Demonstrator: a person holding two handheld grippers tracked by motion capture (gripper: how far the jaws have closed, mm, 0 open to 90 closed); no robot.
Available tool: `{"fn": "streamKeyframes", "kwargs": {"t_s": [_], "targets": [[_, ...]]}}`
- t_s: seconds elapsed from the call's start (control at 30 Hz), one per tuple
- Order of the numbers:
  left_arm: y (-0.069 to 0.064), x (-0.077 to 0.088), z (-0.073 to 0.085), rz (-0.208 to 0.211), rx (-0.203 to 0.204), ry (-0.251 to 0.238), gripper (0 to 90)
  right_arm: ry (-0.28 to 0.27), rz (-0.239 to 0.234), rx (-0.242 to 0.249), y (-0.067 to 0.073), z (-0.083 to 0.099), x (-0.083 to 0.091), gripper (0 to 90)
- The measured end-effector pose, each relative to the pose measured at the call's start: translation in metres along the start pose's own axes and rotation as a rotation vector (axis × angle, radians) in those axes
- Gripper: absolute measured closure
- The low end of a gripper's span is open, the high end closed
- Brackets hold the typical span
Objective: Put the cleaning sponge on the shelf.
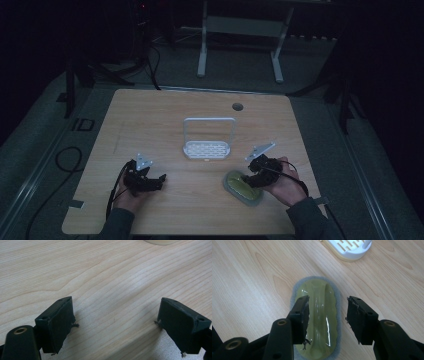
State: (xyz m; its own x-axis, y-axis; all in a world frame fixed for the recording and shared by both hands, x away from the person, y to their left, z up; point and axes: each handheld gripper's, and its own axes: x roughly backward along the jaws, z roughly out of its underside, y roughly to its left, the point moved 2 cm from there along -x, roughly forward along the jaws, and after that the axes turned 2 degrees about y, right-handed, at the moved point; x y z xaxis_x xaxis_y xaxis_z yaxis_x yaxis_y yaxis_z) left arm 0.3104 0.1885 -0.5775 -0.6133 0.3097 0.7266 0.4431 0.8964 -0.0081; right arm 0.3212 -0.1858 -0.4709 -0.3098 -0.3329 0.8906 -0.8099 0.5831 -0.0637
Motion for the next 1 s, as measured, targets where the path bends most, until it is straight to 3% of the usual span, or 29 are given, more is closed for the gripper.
{"fn": "streamKeyframes", "kwargs": {"t_s": [1.0], "targets": [[0.0,0.0,0.0,0.0,0.001,-0.002,13.8,0.212,-0.052,0.058,0.002,-0.018,-0.018,54.4]]}}
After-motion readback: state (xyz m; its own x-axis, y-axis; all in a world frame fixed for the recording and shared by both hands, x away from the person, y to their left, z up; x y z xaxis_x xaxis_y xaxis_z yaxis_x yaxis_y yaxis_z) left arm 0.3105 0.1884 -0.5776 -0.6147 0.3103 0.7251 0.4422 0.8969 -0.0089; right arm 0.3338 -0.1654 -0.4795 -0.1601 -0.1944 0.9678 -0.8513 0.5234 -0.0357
